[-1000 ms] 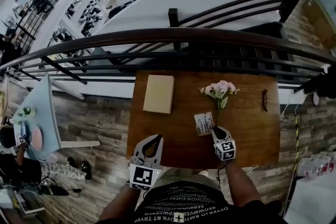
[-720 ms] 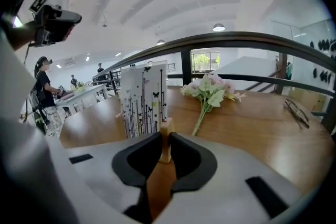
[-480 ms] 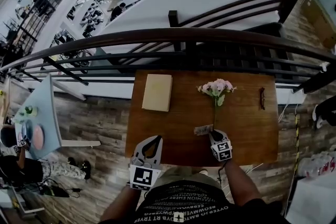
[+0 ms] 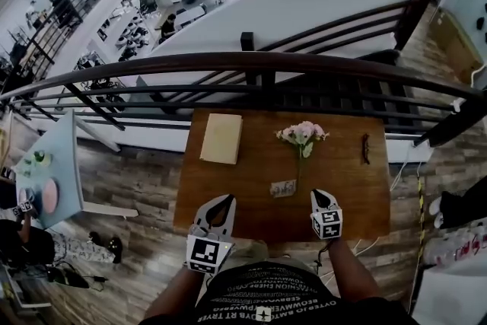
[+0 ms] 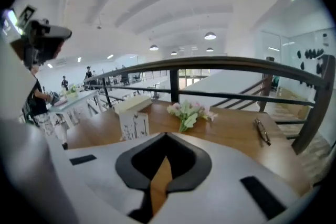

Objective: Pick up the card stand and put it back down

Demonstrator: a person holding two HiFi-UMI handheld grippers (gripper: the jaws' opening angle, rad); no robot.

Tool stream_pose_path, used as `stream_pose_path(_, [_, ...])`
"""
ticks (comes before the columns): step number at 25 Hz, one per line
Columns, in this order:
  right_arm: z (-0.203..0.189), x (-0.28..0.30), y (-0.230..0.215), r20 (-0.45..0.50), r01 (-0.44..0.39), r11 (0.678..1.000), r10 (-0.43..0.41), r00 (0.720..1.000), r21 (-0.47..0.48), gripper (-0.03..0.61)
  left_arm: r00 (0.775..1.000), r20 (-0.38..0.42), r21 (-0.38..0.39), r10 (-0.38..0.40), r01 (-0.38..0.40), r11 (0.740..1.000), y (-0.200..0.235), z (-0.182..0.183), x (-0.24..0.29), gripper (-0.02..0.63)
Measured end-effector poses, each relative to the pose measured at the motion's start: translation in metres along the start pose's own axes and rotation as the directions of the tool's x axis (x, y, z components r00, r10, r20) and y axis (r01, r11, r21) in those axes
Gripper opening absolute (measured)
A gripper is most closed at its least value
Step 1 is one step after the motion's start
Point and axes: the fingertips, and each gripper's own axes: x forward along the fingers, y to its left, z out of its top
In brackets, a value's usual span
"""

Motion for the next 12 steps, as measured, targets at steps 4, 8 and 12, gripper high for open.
stream_pose_path(4, [0.067,-0.061,-0.008,0.151,0.015,1.0,-0.018,0.988,0.015,0.014,0.996,0.085,-0.027,-0.016,0.019,0.999,-0.02,0.017,-0.007,0.026])
stream_pose_path(8, [0.126,-0.125,0.007,0.27,-0.014,0.998,0.029,0.962,-0.056,0.014,0.988,0.153,-0.047,-0.014,0.021,0.999,-0.037,0.034,-0.02,0.026])
stream_pose_path(12, [0.153,-0.168,0.031,0.309,-0.03,0.985,0.082,0.948,-0.17,0.014,0.979,0.204,-0.055,0.003,0.008,0.998,-0.051,0.043,-0.036,0.026])
